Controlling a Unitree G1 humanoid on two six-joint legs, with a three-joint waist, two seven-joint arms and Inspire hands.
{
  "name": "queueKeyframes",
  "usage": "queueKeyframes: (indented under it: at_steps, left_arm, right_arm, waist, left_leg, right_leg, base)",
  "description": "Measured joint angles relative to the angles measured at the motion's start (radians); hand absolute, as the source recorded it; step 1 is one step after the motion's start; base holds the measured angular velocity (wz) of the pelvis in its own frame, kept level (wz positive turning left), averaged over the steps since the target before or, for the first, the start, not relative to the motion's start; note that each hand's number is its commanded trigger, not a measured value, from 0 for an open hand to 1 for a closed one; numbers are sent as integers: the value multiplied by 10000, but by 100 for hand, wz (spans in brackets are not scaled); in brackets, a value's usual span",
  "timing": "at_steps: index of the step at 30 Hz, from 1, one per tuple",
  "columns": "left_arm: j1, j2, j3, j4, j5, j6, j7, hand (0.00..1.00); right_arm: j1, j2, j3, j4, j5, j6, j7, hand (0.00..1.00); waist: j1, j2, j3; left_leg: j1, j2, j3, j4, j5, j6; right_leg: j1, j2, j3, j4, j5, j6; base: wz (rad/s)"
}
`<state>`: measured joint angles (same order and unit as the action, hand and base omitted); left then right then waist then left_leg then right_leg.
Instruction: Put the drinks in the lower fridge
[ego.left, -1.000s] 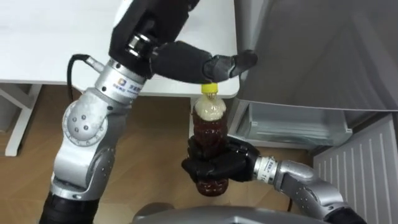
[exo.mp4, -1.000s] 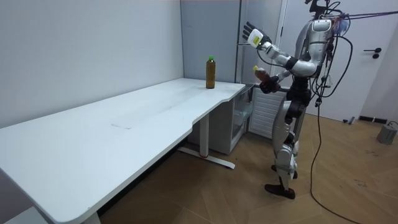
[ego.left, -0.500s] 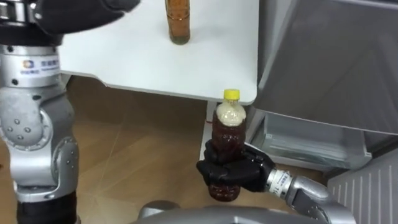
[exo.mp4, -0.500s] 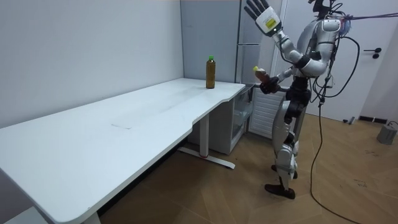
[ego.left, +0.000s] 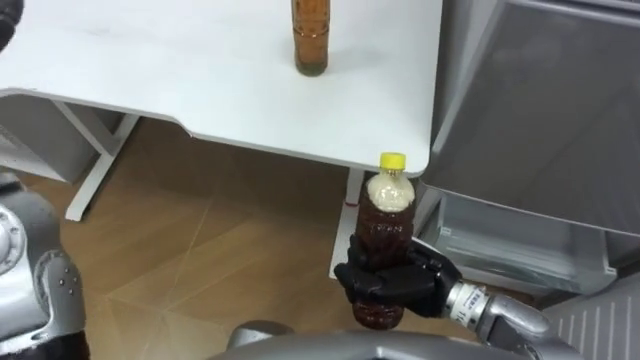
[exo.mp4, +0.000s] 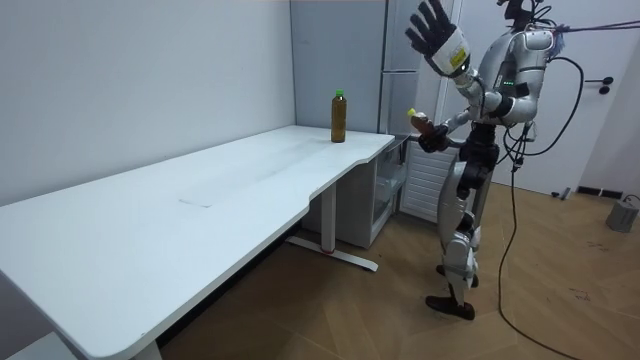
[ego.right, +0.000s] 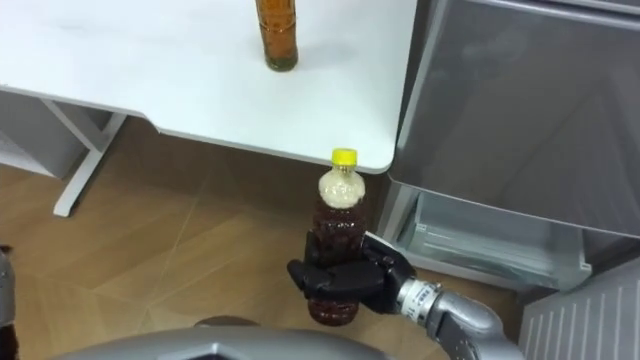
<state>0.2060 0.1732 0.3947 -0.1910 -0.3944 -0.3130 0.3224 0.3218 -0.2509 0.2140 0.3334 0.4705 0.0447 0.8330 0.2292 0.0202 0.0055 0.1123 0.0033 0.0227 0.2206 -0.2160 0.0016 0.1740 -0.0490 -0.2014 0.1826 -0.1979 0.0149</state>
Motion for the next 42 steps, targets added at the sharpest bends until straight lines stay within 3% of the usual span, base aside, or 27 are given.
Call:
queueKeyframes:
  at_steps: [2,4,7,12,18,22,26,29,32,37,40,42]
  left_arm:
    - [149,6,-55,805,-640,58,118,0]
    - [447,16,-182,1927,-1856,187,185,0]
    - [603,14,-491,3088,-3149,558,217,0]
    - [668,7,-1066,4756,-3664,907,378,0]
    - [722,27,-1548,5980,-5158,1232,864,0]
    - [831,35,-2200,7457,-6772,1605,701,0]
    - [1063,21,-2687,8658,-7119,2032,91,0]
    - [1095,22,-2820,9820,-6823,2480,-312,0]
    - [1080,21,-2877,10671,-5474,2969,-736,0]
    - [1033,23,-3641,11404,-1347,3408,-1415,0]
    - [875,-15,-4036,11389,686,3525,-1761,0]
    - [693,-26,-4344,11394,1331,3532,-1869,0]
  right_arm:
    - [-1,10,24,1,1,11,-111,100]
    - [-9,81,-7,3,0,14,-245,100]
    - [-42,211,4,29,26,53,-466,100]
    - [-76,332,83,28,92,235,-901,100]
    - [-416,176,502,-2,100,769,-1439,100]
    - [-738,164,806,-3,187,1075,-1636,100]
    - [-902,191,748,19,416,1114,-1759,100]
    - [-971,174,705,15,784,1426,-1970,100]
    - [-1060,167,690,14,871,1634,-1999,100]
    - [-1088,201,698,14,875,1665,-2004,100]
    - [-1115,192,681,62,1225,1660,-2016,100]
    - [-1113,194,665,95,1455,1651,-2015,100]
  waist:
    - [57,-61,2]
    - [53,-225,-86]
    - [147,-390,-59]
    - [331,-287,0]
    - [278,-243,-1]
    - [261,-216,21]
    - [239,-225,25]
    - [220,-227,25]
    - [138,-226,26]
    - [-232,-259,27]
    - [-675,-284,29]
    - [-956,-297,24]
  left_leg:
    - [-10,1,-11,-12,2,-4]
    - [7,-14,-53,-87,16,-4]
    - [21,-11,-40,-40,14,-4]
    - [3,15,-6,-179,10,-4]
    - [-269,2,-25,-151,16,-8]
    - [-140,8,90,-199,17,-7]
    - [-122,8,122,-255,12,-4]
    - [-135,16,156,-373,12,-4]
    - [-176,18,171,-366,13,-5]
    - [-251,12,179,-311,12,-5]
    - [-424,2,123,-199,17,1]
    - [-496,5,125,-157,17,2]
  right_leg:
    - [-6,3,-11,-11,-9,-2]
    - [50,2,-38,-144,-6,-1]
    - [77,1,-63,-147,-4,3]
    - [-9,14,23,-106,6,6]
    - [-191,9,-59,-104,6,5]
    - [-168,8,36,-122,6,6]
    - [-178,2,44,-127,7,9]
    - [-229,8,58,-129,6,9]
    - [-270,13,59,-125,6,9]
    - [-296,4,40,-116,8,10]
    - [-360,-7,-33,-112,13,16]
    - [-408,-6,-40,-104,15,14]
  base:
    - [2]
    - [0]
    - [3]
    - [-5]
    - [3]
    - [-7]
    - [-1]
    - [-3]
    - [0]
    - [1]
    - [9]
    - [3]
